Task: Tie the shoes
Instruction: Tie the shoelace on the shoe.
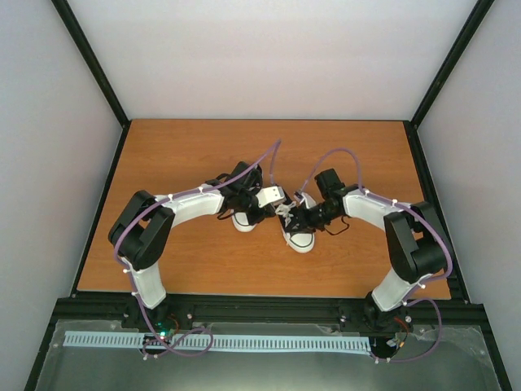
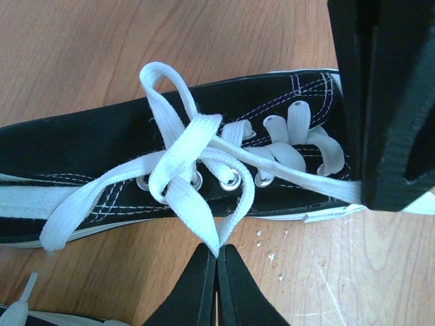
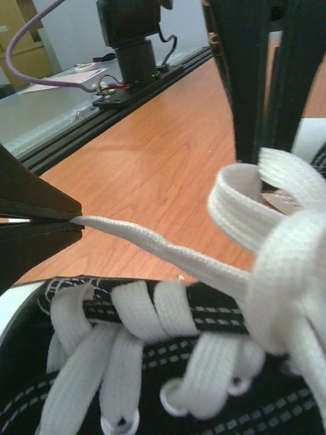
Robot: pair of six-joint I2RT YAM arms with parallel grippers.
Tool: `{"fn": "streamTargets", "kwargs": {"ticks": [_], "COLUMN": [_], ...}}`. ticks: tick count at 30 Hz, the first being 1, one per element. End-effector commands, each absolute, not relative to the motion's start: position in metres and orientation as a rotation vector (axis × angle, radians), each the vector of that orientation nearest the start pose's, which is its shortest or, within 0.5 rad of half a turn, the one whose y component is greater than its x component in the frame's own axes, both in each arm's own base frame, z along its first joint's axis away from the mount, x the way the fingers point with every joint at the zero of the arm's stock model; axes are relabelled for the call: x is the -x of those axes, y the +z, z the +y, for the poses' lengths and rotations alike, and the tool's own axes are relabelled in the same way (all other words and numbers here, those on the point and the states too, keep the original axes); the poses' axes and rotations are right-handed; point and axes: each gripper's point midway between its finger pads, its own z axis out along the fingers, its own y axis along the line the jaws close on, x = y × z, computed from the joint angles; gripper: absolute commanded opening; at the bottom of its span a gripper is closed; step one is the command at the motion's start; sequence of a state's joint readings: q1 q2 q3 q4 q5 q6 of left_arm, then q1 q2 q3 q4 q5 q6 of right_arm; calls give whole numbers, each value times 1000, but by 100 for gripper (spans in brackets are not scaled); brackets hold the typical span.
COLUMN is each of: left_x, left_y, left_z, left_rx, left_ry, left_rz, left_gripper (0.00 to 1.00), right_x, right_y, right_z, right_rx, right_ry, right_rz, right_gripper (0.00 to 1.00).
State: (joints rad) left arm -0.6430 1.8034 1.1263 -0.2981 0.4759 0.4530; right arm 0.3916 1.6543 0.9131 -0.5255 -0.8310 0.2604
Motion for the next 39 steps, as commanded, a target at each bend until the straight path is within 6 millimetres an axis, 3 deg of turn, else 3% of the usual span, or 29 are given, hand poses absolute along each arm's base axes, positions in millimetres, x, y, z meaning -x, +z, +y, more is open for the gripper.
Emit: {"fn": "streamTargets", "kwargs": {"ticks": [1, 5, 8, 10, 14, 19, 21, 23, 24, 27, 30, 36, 39], "left_x": [-304, -300, -296, -289, -272, -232, -226, -237, -254, -298, -326, -338, -340], "left_y": [94, 92, 88, 86, 87, 94, 99, 111, 121, 149, 156, 139, 133], "left_z": [-326, -326, -323, -321, -314, -287, -282, -292, -305, -338, -356, -374, -380], "left_rx": [-1484, -1509, -1551, -1613, -1771, -2070, -2120, -2027, -1928, -1638, -1473, -1358, -1371], "left_ry": [-688, -698, -688, -690, -684, -698, -710, -739, -735, -766, -767, -715, -684], "left_rz": [1985, 1972, 1957, 1925, 1833, 1702, 1682, 1740, 1761, 1848, 1895, 1909, 1888], "left_gripper": [1, 1, 1, 1, 23, 43, 48, 48, 48, 35, 24, 27, 27], "right_x": [-226, -223, -232, -243, -263, -287, -305, -322, -329, -351, -363, -367, -358], "right_y": [77, 77, 90, 103, 109, 111, 107, 102, 100, 96, 86, 83, 81], "right_z": [244, 242, 241, 236, 217, 207, 194, 187, 187, 191, 191, 209, 222], "right_rx": [467, 463, 461, 424, 343, 237, 147, 69, 29, -80, -158, -88, -42], "right_ry": [1359, 1349, 1353, 1384, 1352, 1332, 1254, 1186, 1183, 1212, 1207, 1263, 1311], "right_rz": [2838, 2840, 2794, 2742, 2712, 2680, 2684, 2673, 2659, 2605, 2595, 2596, 2606], "right_gripper": [3, 6, 27, 34, 45, 52, 54, 55, 55, 55, 54, 49, 45]}}
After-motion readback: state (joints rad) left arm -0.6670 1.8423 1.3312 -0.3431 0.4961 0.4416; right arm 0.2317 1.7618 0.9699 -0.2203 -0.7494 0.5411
